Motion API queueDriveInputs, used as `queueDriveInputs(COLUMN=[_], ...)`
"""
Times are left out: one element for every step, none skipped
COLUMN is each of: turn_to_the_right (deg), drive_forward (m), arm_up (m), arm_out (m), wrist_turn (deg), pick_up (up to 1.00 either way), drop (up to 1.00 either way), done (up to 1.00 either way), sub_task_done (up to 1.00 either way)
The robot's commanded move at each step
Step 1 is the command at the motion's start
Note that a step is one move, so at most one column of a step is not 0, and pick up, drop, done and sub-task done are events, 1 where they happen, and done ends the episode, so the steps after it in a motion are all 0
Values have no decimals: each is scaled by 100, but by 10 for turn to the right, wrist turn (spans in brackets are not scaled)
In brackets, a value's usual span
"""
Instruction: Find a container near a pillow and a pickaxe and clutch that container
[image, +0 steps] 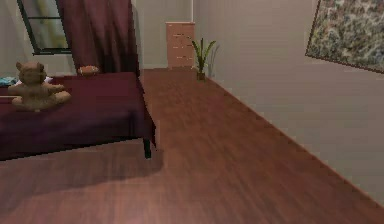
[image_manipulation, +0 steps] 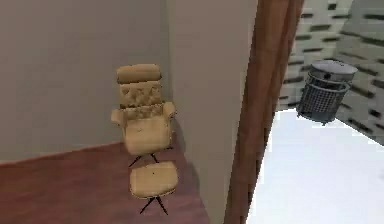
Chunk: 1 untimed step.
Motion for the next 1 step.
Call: queueDriveInputs(turn_to_the_right=[-240], drive_forward=[0], arm_up=[0], arm_out=[0], wrist_turn=[0], pick_up=[0], drop=[0], done=[0], sub_task_done=[0])
